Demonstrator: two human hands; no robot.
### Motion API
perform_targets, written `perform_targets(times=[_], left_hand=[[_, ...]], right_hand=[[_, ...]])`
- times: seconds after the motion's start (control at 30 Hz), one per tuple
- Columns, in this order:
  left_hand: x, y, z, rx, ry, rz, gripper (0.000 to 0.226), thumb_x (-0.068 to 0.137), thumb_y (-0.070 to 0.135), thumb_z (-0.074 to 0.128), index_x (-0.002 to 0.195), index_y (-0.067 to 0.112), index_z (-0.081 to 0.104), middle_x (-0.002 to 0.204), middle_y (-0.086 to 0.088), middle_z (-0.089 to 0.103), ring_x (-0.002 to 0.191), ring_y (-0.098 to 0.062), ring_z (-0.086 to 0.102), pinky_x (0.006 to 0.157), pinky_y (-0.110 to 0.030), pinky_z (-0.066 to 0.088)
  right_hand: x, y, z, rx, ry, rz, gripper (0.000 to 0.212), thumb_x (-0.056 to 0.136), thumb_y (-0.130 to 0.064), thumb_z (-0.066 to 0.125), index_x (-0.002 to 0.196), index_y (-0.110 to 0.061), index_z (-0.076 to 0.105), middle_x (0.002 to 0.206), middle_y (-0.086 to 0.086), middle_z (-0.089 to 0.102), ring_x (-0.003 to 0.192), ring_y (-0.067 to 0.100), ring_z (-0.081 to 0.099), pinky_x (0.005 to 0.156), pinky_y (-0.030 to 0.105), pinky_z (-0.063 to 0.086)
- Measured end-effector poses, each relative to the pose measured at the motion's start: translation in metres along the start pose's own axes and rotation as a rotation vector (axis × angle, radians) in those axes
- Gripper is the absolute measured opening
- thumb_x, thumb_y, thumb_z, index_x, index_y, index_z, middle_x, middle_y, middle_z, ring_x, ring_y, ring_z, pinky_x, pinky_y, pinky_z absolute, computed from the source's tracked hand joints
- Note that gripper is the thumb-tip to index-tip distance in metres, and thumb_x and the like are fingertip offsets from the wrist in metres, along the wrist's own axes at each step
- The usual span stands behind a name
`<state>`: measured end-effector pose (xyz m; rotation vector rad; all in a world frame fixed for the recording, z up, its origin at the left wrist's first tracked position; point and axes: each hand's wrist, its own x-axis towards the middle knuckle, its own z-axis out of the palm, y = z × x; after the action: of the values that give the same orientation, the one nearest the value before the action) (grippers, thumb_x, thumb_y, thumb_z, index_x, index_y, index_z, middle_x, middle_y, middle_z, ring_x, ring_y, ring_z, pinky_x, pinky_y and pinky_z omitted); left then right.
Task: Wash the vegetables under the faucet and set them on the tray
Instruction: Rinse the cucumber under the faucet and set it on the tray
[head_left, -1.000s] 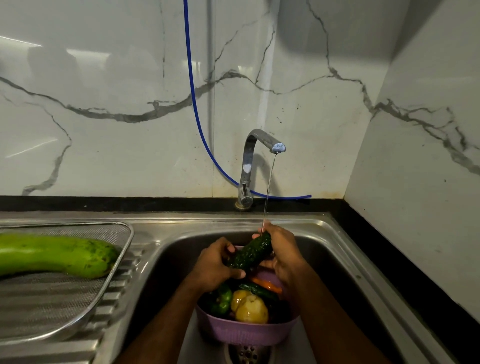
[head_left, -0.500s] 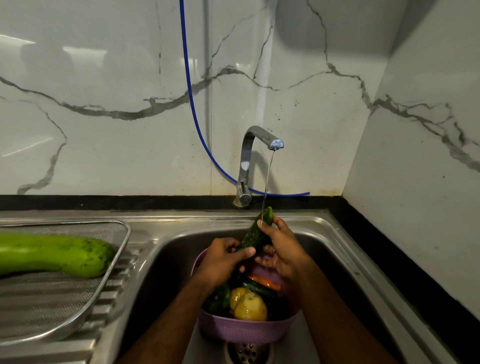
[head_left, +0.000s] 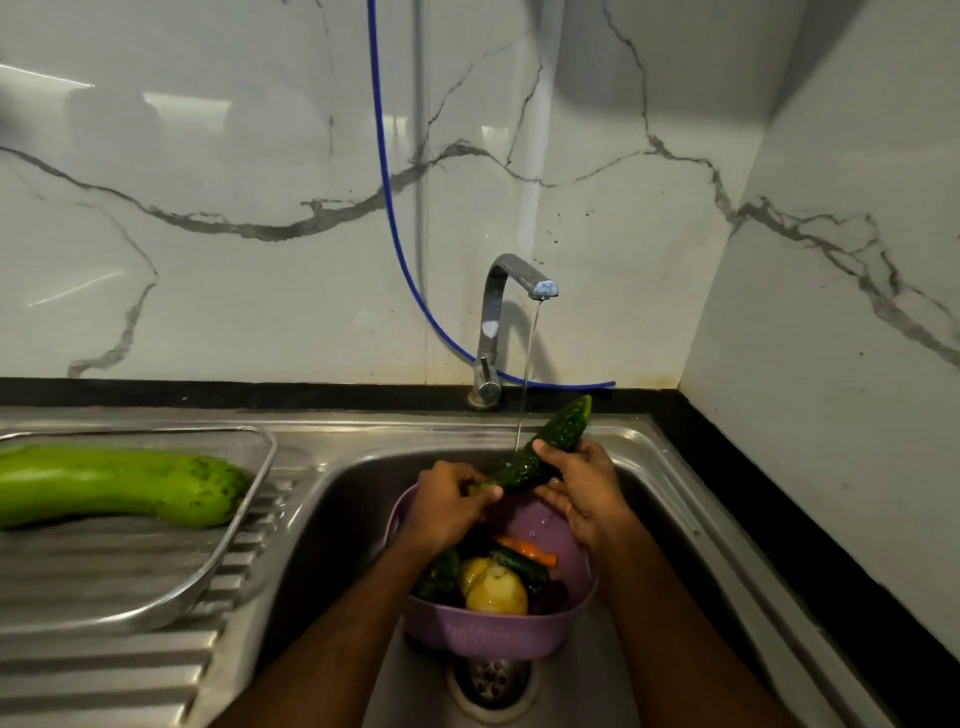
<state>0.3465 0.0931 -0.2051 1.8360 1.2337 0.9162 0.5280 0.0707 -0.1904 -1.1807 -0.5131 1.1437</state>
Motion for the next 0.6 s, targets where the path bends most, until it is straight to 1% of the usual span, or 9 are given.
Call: perform_targets(times=[0.07, 0.1, 0.17, 0.2, 0.27, 0.33, 0.43, 0.5, 0.6], left_hand=[[-0.007, -0.003, -0.005, 0.174, -0.040, 0.011, 0.011, 0.083, 0.024, 0.079, 0.091, 0.018, 0.077, 0.081, 0.002, 0.075, 0.072, -0.007, 0.069, 0.063, -0.016, 0.053], [-0.012, -0.004, -0.011, 0.253, -0.051, 0.006, 0.014, 0.081, 0.025, 0.079, 0.093, 0.019, 0.077, 0.085, 0.003, 0.075, 0.077, -0.007, 0.069, 0.067, -0.018, 0.055], [-0.017, -0.004, -0.024, 0.346, -0.037, 0.003, 0.018, 0.077, 0.030, 0.080, 0.093, 0.022, 0.076, 0.090, 0.003, 0.073, 0.083, -0.010, 0.069, 0.077, -0.028, 0.058], [-0.019, -0.002, -0.034, 0.350, -0.021, 0.008, 0.018, 0.076, 0.031, 0.079, 0.091, 0.023, 0.075, 0.090, 0.003, 0.073, 0.083, -0.011, 0.069, 0.078, -0.031, 0.059], [-0.027, 0.009, -0.058, 0.351, 0.025, 0.031, 0.011, 0.077, 0.029, 0.077, 0.085, 0.022, 0.074, 0.082, 0.004, 0.071, 0.076, -0.009, 0.067, 0.073, -0.030, 0.059], [-0.035, 0.024, -0.083, 0.379, 0.072, 0.097, 0.009, 0.079, 0.029, 0.075, 0.080, 0.019, 0.073, 0.077, 0.005, 0.070, 0.072, -0.009, 0.065, 0.067, -0.028, 0.055], [-0.047, 0.043, -0.120, 0.430, 0.080, 0.182, 0.016, 0.081, 0.032, 0.073, 0.073, 0.018, 0.069, 0.069, 0.006, 0.068, 0.065, -0.008, 0.061, 0.061, -0.025, 0.049], [-0.055, 0.047, -0.143, 0.465, 0.076, 0.210, 0.018, 0.082, 0.032, 0.072, 0.072, 0.018, 0.068, 0.065, 0.007, 0.065, 0.062, -0.009, 0.059, 0.059, -0.023, 0.044], [-0.066, 0.047, -0.174, 0.491, 0.100, 0.241, 0.019, 0.081, 0.030, 0.074, 0.072, 0.015, 0.068, 0.064, 0.005, 0.065, 0.061, -0.010, 0.059, 0.058, -0.021, 0.039]], right_hand=[[-0.006, 0.004, 0.002, -0.170, 0.032, -0.020, 0.043, 0.084, -0.006, 0.081, 0.121, -0.020, 0.062, 0.116, 0.010, 0.073, 0.103, 0.029, 0.073, 0.084, 0.044, 0.064], [-0.010, 0.006, 0.006, -0.282, 0.043, -0.032, 0.042, 0.083, -0.008, 0.083, 0.118, -0.021, 0.063, 0.114, 0.009, 0.074, 0.102, 0.027, 0.073, 0.086, 0.046, 0.063], [-0.018, 0.010, 0.017, -0.445, 0.040, -0.057, 0.037, 0.079, -0.010, 0.085, 0.110, -0.021, 0.068, 0.105, 0.006, 0.077, 0.096, 0.024, 0.075, 0.088, 0.048, 0.063], [-0.022, 0.013, 0.022, -0.497, 0.020, -0.065, 0.034, 0.077, -0.013, 0.086, 0.105, -0.022, 0.070, 0.100, 0.004, 0.078, 0.093, 0.023, 0.075, 0.086, 0.050, 0.063], [-0.031, 0.018, 0.037, -0.596, -0.035, -0.087, 0.033, 0.074, -0.018, 0.088, 0.102, -0.024, 0.071, 0.095, 0.001, 0.079, 0.089, 0.021, 0.076, 0.077, 0.049, 0.065], [-0.040, 0.021, 0.051, -0.714, -0.066, -0.169, 0.038, 0.071, -0.025, 0.091, 0.101, -0.028, 0.069, 0.097, -0.002, 0.077, 0.089, 0.017, 0.075, 0.075, 0.045, 0.066], [-0.049, 0.025, 0.070, -0.860, -0.053, -0.323, 0.047, 0.069, -0.035, 0.092, 0.107, -0.035, 0.065, 0.100, -0.008, 0.075, 0.092, 0.013, 0.071, 0.082, 0.042, 0.062], [-0.058, 0.027, 0.078, -0.970, -0.058, -0.397, 0.052, 0.070, -0.039, 0.091, 0.115, -0.032, 0.066, 0.104, -0.009, 0.073, 0.097, 0.013, 0.069, 0.088, 0.041, 0.059], [-0.070, 0.027, 0.085, -1.059, -0.073, -0.473, 0.051, 0.076, -0.033, 0.088, 0.122, -0.026, 0.067, 0.110, -0.005, 0.071, 0.102, 0.016, 0.066, 0.089, 0.035, 0.055]])
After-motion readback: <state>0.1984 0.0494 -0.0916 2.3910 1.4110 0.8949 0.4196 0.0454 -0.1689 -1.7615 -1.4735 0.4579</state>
